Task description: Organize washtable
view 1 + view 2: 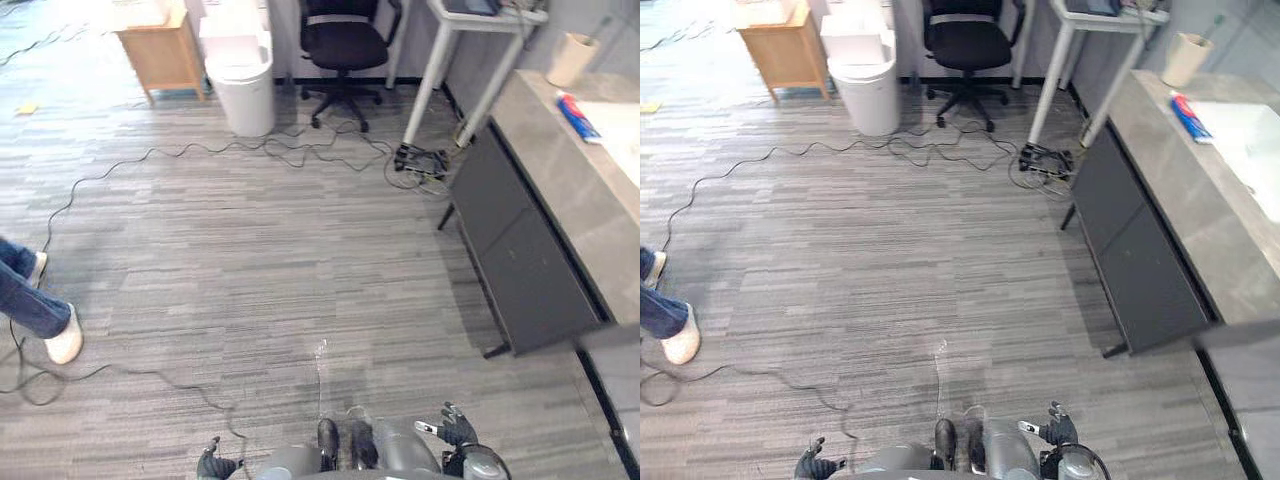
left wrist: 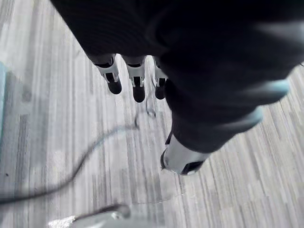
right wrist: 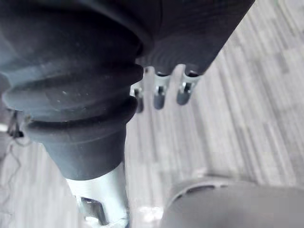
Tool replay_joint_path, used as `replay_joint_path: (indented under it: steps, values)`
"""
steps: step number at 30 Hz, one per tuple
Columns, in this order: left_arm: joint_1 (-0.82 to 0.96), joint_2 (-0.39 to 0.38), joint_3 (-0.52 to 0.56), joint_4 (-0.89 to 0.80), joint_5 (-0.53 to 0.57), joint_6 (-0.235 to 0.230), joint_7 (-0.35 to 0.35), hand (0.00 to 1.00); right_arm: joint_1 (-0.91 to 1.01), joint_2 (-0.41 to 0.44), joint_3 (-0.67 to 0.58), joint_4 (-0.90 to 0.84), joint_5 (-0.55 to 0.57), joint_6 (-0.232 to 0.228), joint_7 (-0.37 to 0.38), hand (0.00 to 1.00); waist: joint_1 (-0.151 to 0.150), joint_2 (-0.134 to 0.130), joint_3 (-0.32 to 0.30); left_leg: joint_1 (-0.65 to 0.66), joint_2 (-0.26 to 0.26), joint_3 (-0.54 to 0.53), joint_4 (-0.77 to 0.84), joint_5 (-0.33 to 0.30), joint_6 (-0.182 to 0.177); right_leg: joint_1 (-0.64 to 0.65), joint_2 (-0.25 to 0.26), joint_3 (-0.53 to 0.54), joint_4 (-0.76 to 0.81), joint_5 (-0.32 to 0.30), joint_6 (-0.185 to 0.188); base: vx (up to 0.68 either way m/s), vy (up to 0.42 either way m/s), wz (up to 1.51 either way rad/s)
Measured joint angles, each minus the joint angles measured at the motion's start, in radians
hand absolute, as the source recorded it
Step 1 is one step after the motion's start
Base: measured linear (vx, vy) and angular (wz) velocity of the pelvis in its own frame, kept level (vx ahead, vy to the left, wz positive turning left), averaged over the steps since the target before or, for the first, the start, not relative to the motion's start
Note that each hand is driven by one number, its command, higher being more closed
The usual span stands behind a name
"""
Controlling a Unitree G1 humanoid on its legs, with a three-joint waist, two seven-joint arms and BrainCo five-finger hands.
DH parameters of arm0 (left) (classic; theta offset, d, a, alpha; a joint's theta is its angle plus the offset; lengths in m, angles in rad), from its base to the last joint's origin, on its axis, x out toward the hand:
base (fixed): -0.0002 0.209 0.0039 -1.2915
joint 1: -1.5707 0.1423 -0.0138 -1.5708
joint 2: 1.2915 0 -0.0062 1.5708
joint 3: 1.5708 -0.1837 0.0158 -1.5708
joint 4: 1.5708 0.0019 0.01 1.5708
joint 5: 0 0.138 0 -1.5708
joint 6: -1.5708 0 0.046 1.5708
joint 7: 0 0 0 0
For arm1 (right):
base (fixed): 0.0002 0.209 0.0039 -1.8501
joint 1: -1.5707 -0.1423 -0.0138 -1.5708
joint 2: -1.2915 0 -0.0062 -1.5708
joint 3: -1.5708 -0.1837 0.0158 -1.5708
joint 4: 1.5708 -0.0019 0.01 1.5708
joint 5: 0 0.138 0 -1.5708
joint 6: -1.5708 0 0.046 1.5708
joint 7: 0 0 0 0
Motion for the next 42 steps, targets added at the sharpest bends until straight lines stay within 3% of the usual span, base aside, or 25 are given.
replay_joint_path:
  steps: [1, 2, 4, 5, 7, 8, 10, 12, 14, 17, 18, 20, 21, 22, 23, 24, 26, 28, 29, 31, 35, 38, 40, 41, 42]
  values:
    - [-0.001, 0.009, 0.014, 0.000, 0.006, 0.003, -0.001, 0.00, 0.030, 0.014, 0.002, -0.001, 0.001, 0.009, 0.001, 0.00, 0.009, -0.029, -0.009, 0.049, -0.029, -0.005, -0.019, -0.020, 0.005, -0.007, -0.015, 0.002, -0.035, 0.042, -0.032, 0.49, -0.022, 0.86]
    - [0.000, 0.000, 0.022, -0.001, 0.006, 0.003, -0.002, 0.00, 0.042, 0.014, -0.001, -0.002, 0.001, 0.012, 0.000, 0.00, 0.009, -0.023, -0.016, 0.069, -0.030, -0.009, -0.024, -0.033, 0.007, -0.006, -0.010, -0.001, -0.045, 0.059, -0.051, 0.53, 0.074, 0.46]
    - [0.005, -0.042, 0.074, -0.007, 0.008, 0.003, -0.003, 0.00, 0.070, 0.010, -0.011, -0.010, 0.000, 0.018, 0.001, 0.00, 0.000, 0.018, -0.052, 0.132, -0.009, -0.026, -0.058, -0.075, -0.034, 0.014, 0.040, -0.037, -0.066, 0.082, -0.090, 0.50, 0.103, 0.14]
    - [0.014, -0.060, 0.083, -0.008, 0.008, 0.003, -0.003, 0.00, 0.076, -0.001, -0.015, -0.015, -0.001, 0.023, 0.006, 0.00, -0.002, 0.051, -0.067, 0.164, 0.022, -0.023, -0.048, -0.102, -0.091, 0.043, 0.086, -0.059, -0.096, 0.087, -0.106, 0.64, 0.132, -0.25]
    - [0.028, -0.073, 0.129, -0.015, 0.007, 0.002, -0.018, 0.00, 0.106, 0.004, -0.021, -0.066, -0.006, 0.022, 0.020, 0.00, -0.004, 0.063, -0.090, 0.055, 0.067, 0.010, 0.366, -0.090, -0.111, 0.169, 0.174, -0.053, -0.208, 0.107, -0.190, 0.72, 0.148, -0.40]
    - [0.027, -0.081, 0.142, -0.023, 0.006, 0.006, -0.017, 0.00, 0.109, -0.001, -0.015, -0.082, -0.010, 0.025, 0.022, 0.00, 0.003, 0.077, -0.091, 0.004, 0.104, 0.017, 0.506, -0.056, -0.145, 0.200, 0.184, -0.038, -0.216, 0.097, -0.195, 0.68, 0.191, -0.79]
    - [0.033, -0.075, 0.154, -0.052, 0.005, 0.005, -0.019, 0.00, 0.104, 0.000, 0.023, -0.085, -0.013, 0.025, 0.023, 0.00, 0.038, 0.057, -0.082, -0.106, 0.217, 0.102, 0.805, -0.050, -0.121, 0.264, 0.190, 0.056, -0.195, 0.041, -0.193, 0.62, 0.182, -1.07]
    - [0.036, -0.055, 0.170, -0.066, 0.003, 0.001, -0.014, 0.00, 0.083, 0.024, 0.071, -0.082, -0.031, 0.023, 0.022, 0.00, 0.086, 0.000, -0.071, -0.217, 0.296, 0.043, 0.907, -0.051, -0.120, 0.372, 0.134, 0.178, -0.215, -0.007, -0.153, 0.76, 0.256, -1.10]
    - [0.049, -0.045, 0.167, -0.060, 0.004, -0.002, -0.014, 0.00, 0.035, 0.027, 0.122, -0.058, -0.051, 0.019, 0.022, 0.00, 0.091, -0.019, -0.065, -0.325, 0.293, -0.045, 0.806, -0.054, -0.127, 0.402, 0.067, 0.260, -0.205, -0.064, -0.107, 0.58, 0.358, -1.02]
    - [0.068, -0.070, 0.132, -0.020, 0.005, -0.003, -0.008, 0.00, -0.019, -0.013, 0.217, -0.049, -0.082, 0.005, 0.024, 0.00, 0.114, 0.040, -0.050, -0.347, 0.297, -0.179, 0.296, -0.013, -0.195, 0.416, -0.003, 0.384, -0.115, -0.182, 0.007, 0.50, 0.513, -1.17]
    - [0.061, -0.061, 0.099, 0.023, 0.007, 0.000, 0.001, 0.00, -0.036, -0.012, 0.257, -0.038, -0.088, 0.006, 0.025, 0.00, 0.122, 0.052, -0.038, -0.323, 0.282, -0.142, 0.236, 0.109, -0.266, 0.411, -0.045, 0.440, -0.074, -0.243, 0.077, 0.63, 0.618, -0.49]
    - [0.058, -0.042, 0.088, 0.019, 0.009, -0.014, 0.006, 0.00, -0.045, -0.013, 0.307, -0.064, -0.089, -0.017, 0.049, 0.00, 0.113, 0.043, -0.036, -0.268, 0.263, -0.116, 0.203, 0.118, -0.270, 0.415, 0.002, 0.474, -0.111, -0.219, 0.030, 0.55, 0.414, -0.38]
    - [0.062, -0.026, 0.083, 0.014, 0.019, -0.024, 0.007, 0.00, -0.054, -0.013, 0.312, -0.087, -0.089, -0.032, 0.050, 0.00, 0.128, 0.039, -0.013, -0.342, 0.240, -0.153, 0.396, 0.154, -0.294, 0.430, 0.029, 0.467, -0.154, -0.109, -0.034, 0.35, 0.180, -0.68]
    - [0.065, -0.022, 0.083, 0.034, 0.037, -0.021, 0.006, 0.00, -0.049, -0.020, 0.311, -0.077, -0.091, -0.040, 0.048, 0.00, 0.133, 0.029, -0.039, -0.382, 0.162, -0.215, 0.297, 0.087, -0.274, 0.434, -0.031, 0.469, -0.160, -0.115, -0.031, 0.43, 0.231, -0.65]
    - [0.073, -0.035, 0.082, 0.036, 0.041, -0.017, 0.006, 0.00, -0.044, -0.028, 0.307, -0.076, -0.094, -0.042, 0.045, 0.00, 0.131, 0.016, -0.062, -0.368, 0.144, -0.241, 0.171, 0.112, -0.252, 0.432, -0.040, 0.484, -0.174, -0.114, -0.028, 0.33, 0.252, -0.81]
    - [0.090, -0.045, 0.071, 0.048, 0.044, -0.015, 0.003, 0.00, -0.047, -0.040, 0.286, -0.050, -0.102, -0.042, 0.043, 0.00, 0.133, 0.037, -0.080, -0.365, 0.143, -0.224, 0.141, 0.185, -0.202, 0.445, -0.047, 0.526, -0.167, -0.123, -0.014, 0.40, 0.287, -0.87]
    - [0.085, -0.031, 0.069, 0.049, 0.045, -0.013, 0.005, 0.00, -0.035, -0.025, 0.280, -0.039, -0.120, -0.042, 0.044, 0.00, 0.129, 0.002, -0.081, -0.328, 0.135, -0.136, 0.148, 0.145, -0.162, 0.387, -0.076, 0.572, -0.050, -0.088, 0.039, 0.41, 0.261, -0.90]
    - [0.083, -0.021, 0.051, 0.049, 0.033, -0.007, 0.005, 0.00, -0.021, -0.011, 0.280, -0.024, -0.126, -0.029, 0.043, 0.00, 0.103, -0.012, -0.062, -0.217, 0.137, -0.042, 0.114, 0.098, -0.123, 0.287, -0.085, 0.570, 0.200, 0.034, 0.179, 0.38, 0.246, -1.13]
    - [0.083, -0.015, 0.029, 0.050, 0.021, 0.000, 0.007, 0.00, -0.016, -0.007, 0.280, -0.016, -0.126, -0.027, 0.044, 0.00, 0.099, -0.004, -0.046, -0.137, 0.146, 0.006, 0.086, 0.077, -0.111, 0.234, -0.089, 0.544, 0.334, 0.068, 0.202, 0.29, 0.243, -1.73]
    - [0.068, -0.015, -0.010, 0.046, 0.000, -0.002, 0.009, 0.00, -0.012, -0.023, 0.281, -0.053, -0.125, -0.026, 0.044, 0.00, 0.075, 0.025, -0.031, 0.033, 0.176, 0.117, 0.004, 0.062, -0.105, 0.110, -0.109, 0.341, 0.470, 0.002, 0.084, 0.21, 0.254, -1.68]
    - [-0.005, -0.004, -0.007, 0.028, -0.005, -0.010, 0.001, 0.00, -0.012, -0.010, 0.275, -0.070, -0.122, -0.026, 0.046, 0.00, 0.054, 0.016, -0.023, 0.179, 0.197, 0.283, -0.088, 0.006, -0.141, 0.013, -0.089, 0.069, 0.233, -0.030, 0.024, 0.18, 0.111, -1.26]
    - [-0.039, -0.002, -0.009, 0.030, -0.004, -0.010, 0.000, 0.00, -0.022, 0.001, 0.246, -0.073, -0.116, -0.022, 0.046, 0.00, 0.023, 0.016, -0.023, 0.227, 0.200, 0.393, -0.127, -0.019, -0.180, -0.004, -0.045, -0.091, -0.173, 0.095, -0.016, 0.30, 0.012, -1.21]
    - [-0.042, -0.003, -0.008, 0.030, -0.004, -0.010, -0.001, 0.00, -0.023, 0.007, 0.229, -0.073, -0.116, -0.022, 0.044, 0.00, 0.004, 0.018, -0.025, 0.252, 0.200, 0.400, -0.136, -0.025, -0.210, 0.001, -0.034, -0.106, -0.233, 0.157, -0.056, 0.41, -0.056, -0.30]
    - [-0.041, -0.016, 0.011, 0.029, -0.004, -0.009, -0.003, 0.00, -0.019, 0.015, 0.199, -0.070, -0.119, -0.018, 0.044, 0.00, 0.001, 0.022, -0.028, 0.287, 0.223, 0.380, -0.098, -0.034, -0.253, 0.039, -0.021, -0.113, -0.226, 0.251, -0.134, 0.49, -0.118, -0.13]
    - [-0.043, -0.023, 0.028, 0.028, -0.004, -0.008, -0.003, 0.00, -0.018, 0.013, 0.184, -0.070, -0.119, -0.017, 0.045, 0.00, 0.002, 0.030, -0.032, 0.284, 0.249, 0.362, -0.053, -0.039, -0.262, 0.052, -0.005, -0.119, -0.213, 0.238, -0.140, 0.52, -0.152, -0.11]
